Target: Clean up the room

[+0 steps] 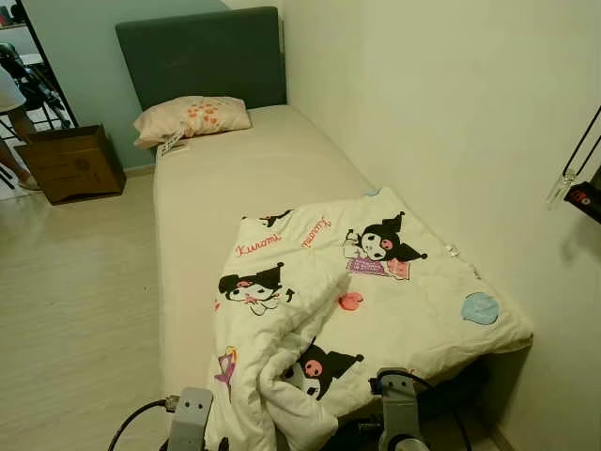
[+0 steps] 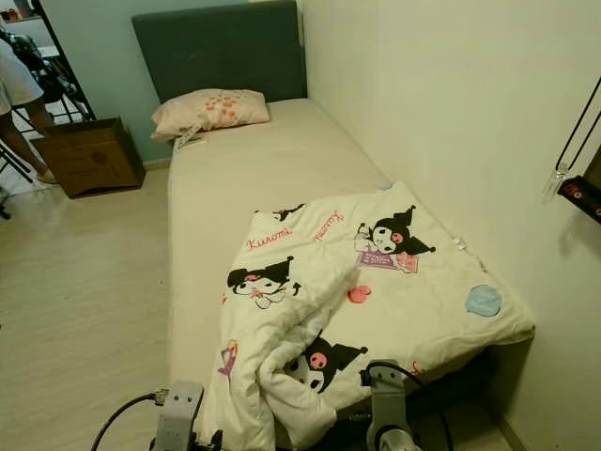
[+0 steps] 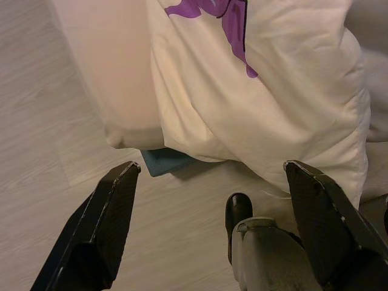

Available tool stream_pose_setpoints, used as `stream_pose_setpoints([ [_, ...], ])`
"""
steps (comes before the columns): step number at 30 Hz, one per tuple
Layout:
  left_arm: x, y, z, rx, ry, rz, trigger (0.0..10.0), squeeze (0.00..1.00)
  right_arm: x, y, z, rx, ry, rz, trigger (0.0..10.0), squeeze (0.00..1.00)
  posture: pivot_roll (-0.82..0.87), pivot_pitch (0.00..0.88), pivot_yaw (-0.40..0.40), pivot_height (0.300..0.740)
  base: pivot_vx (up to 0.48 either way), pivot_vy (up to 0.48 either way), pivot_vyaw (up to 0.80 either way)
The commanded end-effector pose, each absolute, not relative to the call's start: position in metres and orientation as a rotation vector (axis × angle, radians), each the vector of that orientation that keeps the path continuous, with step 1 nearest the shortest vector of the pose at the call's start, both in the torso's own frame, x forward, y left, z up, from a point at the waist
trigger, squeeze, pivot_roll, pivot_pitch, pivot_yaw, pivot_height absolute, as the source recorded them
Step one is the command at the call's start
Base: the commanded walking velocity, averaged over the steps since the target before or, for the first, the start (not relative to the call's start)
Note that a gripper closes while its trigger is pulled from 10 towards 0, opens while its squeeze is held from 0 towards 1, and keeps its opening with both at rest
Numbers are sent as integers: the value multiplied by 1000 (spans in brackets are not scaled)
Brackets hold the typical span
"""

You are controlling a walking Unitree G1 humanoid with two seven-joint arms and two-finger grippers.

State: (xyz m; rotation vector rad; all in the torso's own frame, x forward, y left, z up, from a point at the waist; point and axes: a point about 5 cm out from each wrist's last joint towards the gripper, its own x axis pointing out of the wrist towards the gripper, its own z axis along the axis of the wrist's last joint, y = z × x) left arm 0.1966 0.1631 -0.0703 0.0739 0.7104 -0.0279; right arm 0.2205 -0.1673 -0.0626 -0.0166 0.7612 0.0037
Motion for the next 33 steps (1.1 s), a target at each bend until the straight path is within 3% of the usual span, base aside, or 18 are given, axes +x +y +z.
stream_pose_setpoints([
  [1, 193, 166, -72, 86, 718, -33, 10000, 0, 216, -165, -66, -13, 784, 8, 10000, 0, -45, 68, 29, 740, 0, 0, 0],
  [33, 194, 167, -71, 93, 719, -41, 10000, 0, 216, -165, -66, -11, 783, 6, 10000, 0, -50, 64, 36, 740, 0, 0, 0],
])
